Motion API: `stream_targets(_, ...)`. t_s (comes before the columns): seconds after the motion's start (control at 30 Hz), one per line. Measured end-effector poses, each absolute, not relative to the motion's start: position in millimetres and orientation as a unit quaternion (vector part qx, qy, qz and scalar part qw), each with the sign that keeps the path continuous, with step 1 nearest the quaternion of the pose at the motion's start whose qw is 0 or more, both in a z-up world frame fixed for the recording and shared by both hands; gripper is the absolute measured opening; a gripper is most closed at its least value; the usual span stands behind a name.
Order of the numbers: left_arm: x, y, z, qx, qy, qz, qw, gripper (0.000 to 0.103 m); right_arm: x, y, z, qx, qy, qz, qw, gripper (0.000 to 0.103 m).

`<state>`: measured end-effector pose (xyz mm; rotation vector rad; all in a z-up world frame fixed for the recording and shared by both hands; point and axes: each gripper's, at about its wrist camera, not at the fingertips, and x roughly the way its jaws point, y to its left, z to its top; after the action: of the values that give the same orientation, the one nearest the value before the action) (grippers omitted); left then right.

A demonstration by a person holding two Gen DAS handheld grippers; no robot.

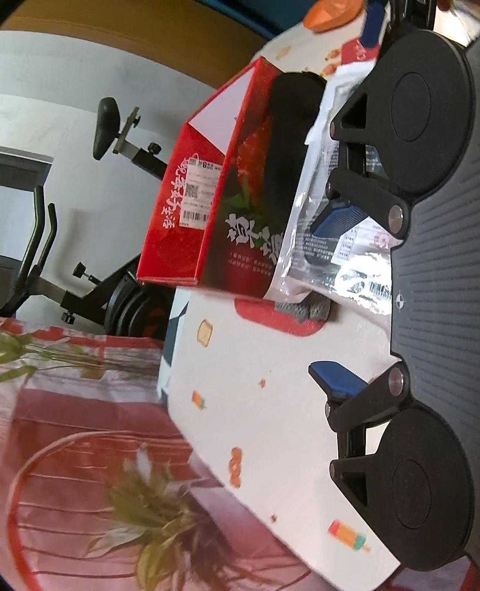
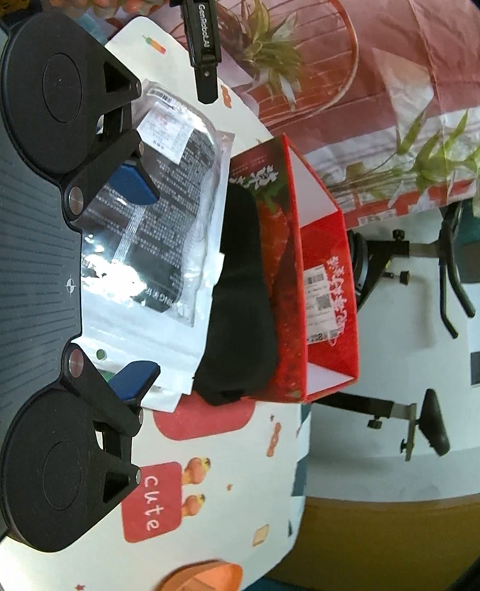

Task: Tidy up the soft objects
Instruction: 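Move both grippers down toward the clear bag holding a black item, then close the left gripper on the clear bag while the right gripper grips its other side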

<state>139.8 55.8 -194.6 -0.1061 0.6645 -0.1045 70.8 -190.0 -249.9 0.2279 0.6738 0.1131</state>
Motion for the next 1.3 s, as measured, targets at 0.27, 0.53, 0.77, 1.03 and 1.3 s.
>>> stream_targets(0.27,167.4,53.2,-203.2,-0.065,0.324,-0.110,0.937,0.068,78.6,-197.6,-269.5,0.135,0.357,0.063,0.922,0.076)
stream_targets(0.53,170.2,53.7,-233.9,-0.087,0.372,-0.140,0.913,0.054,87.1,-197.3,-278.8,0.153,0.366,0.068,0.916,0.076)
stream_targets(0.77,169.6,52.5,-240.1,-0.096,0.379,-0.147,0.908,0.053,88.9,-192.4,-278.0,0.140,0.361,0.076,0.919,0.075)
stream_targets(1.03,176.3,55.6,-243.5,-0.109,0.398,-0.152,0.898,0.056,89.9,-188.9,-274.2,0.111,0.354,0.096,0.924,0.072)
stream_targets(1.3,209.4,66.4,-241.5,-0.112,0.450,-0.202,0.863,0.058,99.9,-190.7,-272.2,0.083,0.371,0.129,0.916,0.068)
